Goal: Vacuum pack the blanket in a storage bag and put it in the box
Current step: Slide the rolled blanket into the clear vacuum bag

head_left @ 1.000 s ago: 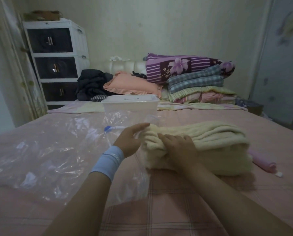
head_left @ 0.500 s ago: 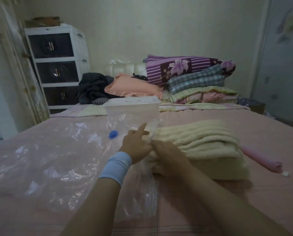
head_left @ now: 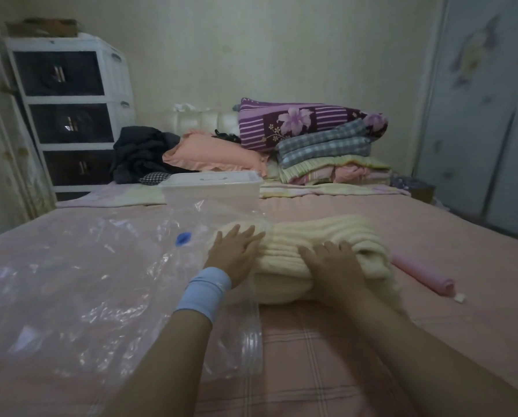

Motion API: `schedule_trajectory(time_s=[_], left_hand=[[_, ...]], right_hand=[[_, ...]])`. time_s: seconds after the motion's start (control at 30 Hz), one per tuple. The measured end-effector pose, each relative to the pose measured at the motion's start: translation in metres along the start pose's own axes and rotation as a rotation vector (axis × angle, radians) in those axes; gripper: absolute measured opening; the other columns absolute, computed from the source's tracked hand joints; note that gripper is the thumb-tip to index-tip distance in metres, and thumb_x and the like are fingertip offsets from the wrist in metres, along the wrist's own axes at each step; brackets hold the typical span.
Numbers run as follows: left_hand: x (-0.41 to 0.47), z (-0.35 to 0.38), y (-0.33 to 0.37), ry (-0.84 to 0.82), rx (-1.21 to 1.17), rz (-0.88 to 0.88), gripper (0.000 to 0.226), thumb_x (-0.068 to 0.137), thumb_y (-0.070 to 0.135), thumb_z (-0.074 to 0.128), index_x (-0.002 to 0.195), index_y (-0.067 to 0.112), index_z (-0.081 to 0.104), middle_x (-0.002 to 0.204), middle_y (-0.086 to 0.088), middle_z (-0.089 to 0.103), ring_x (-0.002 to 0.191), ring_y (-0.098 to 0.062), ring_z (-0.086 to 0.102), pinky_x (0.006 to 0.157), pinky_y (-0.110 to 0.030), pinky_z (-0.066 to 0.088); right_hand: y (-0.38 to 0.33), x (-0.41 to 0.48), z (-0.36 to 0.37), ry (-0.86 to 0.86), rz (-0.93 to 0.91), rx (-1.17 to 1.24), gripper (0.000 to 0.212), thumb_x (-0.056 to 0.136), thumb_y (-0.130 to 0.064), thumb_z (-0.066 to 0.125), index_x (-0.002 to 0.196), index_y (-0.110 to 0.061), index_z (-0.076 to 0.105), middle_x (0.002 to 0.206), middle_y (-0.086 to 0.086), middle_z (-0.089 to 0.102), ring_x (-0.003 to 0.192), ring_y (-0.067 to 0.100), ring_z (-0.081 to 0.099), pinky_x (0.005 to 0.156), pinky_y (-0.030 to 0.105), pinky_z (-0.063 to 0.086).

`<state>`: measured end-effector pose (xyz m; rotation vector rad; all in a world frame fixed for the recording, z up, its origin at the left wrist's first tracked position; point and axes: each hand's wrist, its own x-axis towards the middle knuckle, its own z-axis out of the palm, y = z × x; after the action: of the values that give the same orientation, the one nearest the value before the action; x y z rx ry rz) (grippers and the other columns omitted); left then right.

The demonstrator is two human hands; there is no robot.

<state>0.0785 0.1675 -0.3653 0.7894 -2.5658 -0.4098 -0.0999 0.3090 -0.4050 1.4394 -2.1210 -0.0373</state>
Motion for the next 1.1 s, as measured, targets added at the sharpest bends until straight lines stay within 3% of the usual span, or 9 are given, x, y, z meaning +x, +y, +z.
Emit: schedule_trajectory(time_s=[0.3,0.47,0.57,0.7,0.8,0.87,0.97,1.03,1.1], left_hand=[[-0.004,-0.029,0.018,0.253,-0.188,0.108,0.056,0.089,0.041,0.023,0.139,0.039,0.046,0.154,0.013,0.034,0.147,-0.012,0.019,0.121,-0.043,0.003],[-0.011,-0.026,0.002,0.13,-0.079,0.012,0.043,0.1,0.037,0.028,0.14,0.043,0.044,0.155,0.018,0.029,0.147,-0.009,0.014,0.118,-0.049,-0.009],[-0.016,-0.019,-0.021,0.043,-0.06,-0.119,0.041,0.103,0.036,0.029,0.141,0.046,0.04,0.157,0.018,0.026,0.149,-0.013,0.01,0.117,-0.053,-0.01],[-0.016,-0.02,-0.027,-0.024,-0.022,-0.145,0.063,0.085,0.051,0.012,0.143,0.047,0.035,0.159,0.014,0.023,0.149,-0.014,0.01,0.117,-0.054,-0.007],[-0.017,-0.02,-0.027,-0.005,-0.041,-0.138,0.068,0.079,0.052,0.01,0.143,0.048,0.036,0.158,0.014,0.025,0.149,-0.014,0.012,0.118,-0.054,-0.007],[-0.019,-0.019,-0.027,-0.004,-0.047,-0.132,0.068,0.08,0.051,0.01,0.143,0.047,0.036,0.158,0.014,0.026,0.149,-0.014,0.012,0.118,-0.054,-0.007],[-0.02,-0.021,-0.021,0.006,-0.114,-0.124,0.067,0.08,0.051,0.011,0.142,0.047,0.038,0.157,0.014,0.027,0.149,-0.014,0.013,0.118,-0.053,-0.008],[-0.021,-0.021,-0.015,0.0,-0.151,-0.111,0.065,0.082,0.049,0.012,0.142,0.047,0.038,0.157,0.014,0.027,0.149,-0.013,0.012,0.117,-0.053,-0.009],[-0.021,-0.021,-0.01,0.0,-0.128,-0.092,0.055,0.092,0.047,0.015,0.143,0.047,0.036,0.158,0.013,0.026,0.149,-0.014,0.012,0.117,-0.053,-0.009]], right_hand=[[-0.052,0.04,-0.031,0.61,0.073,0.055,0.021,0.076,-0.022,0.064,0.096,-0.019,0.071,0.07,0.003,0.063,0.066,0.029,0.058,0.066,0.038,0.037],[-0.113,0.032,-0.017,0.556,-0.168,0.178,0.026,0.076,-0.015,0.052,0.087,-0.01,0.075,0.082,0.006,0.07,0.072,0.023,0.066,0.067,0.031,0.052],[-0.106,0.033,-0.01,0.314,-0.353,0.29,0.062,0.071,-0.031,0.075,0.122,0.001,0.063,0.115,0.015,0.067,0.097,0.031,0.063,0.089,0.039,0.051],[-0.07,0.027,-0.017,0.267,-0.242,0.162,0.112,0.051,-0.069,0.082,0.136,0.0,0.056,0.141,0.021,0.056,0.13,0.036,0.054,0.107,0.049,0.038],[-0.041,0.017,-0.012,0.022,-0.089,0.185,0.147,0.049,-0.071,0.082,0.16,-0.022,0.0,0.167,0.016,-0.013,0.153,0.04,-0.01,0.109,0.075,0.011],[-0.036,0.01,-0.003,-0.135,-0.053,0.291,0.147,0.055,-0.059,0.086,0.152,-0.043,-0.024,0.16,0.004,-0.037,0.15,0.039,-0.024,0.107,0.072,0.027],[-0.042,0.006,0.009,-0.151,-0.046,0.451,0.132,0.063,-0.046,0.085,0.152,-0.05,-0.012,0.164,-0.002,-0.025,0.15,0.042,0.011,0.09,0.054,0.053],[-0.047,0.01,0.013,-0.048,0.026,0.533,0.106,0.067,-0.048,0.081,0.154,-0.039,0.021,0.164,0.006,0.012,0.126,0.04,0.051,0.081,0.046,0.052],[-0.056,0.02,0.005,0.184,0.082,0.606,0.066,0.075,-0.041,0.071,0.137,-0.025,0.054,0.139,0.008,0.049,0.094,0.041,0.066,0.066,0.042,0.05]])
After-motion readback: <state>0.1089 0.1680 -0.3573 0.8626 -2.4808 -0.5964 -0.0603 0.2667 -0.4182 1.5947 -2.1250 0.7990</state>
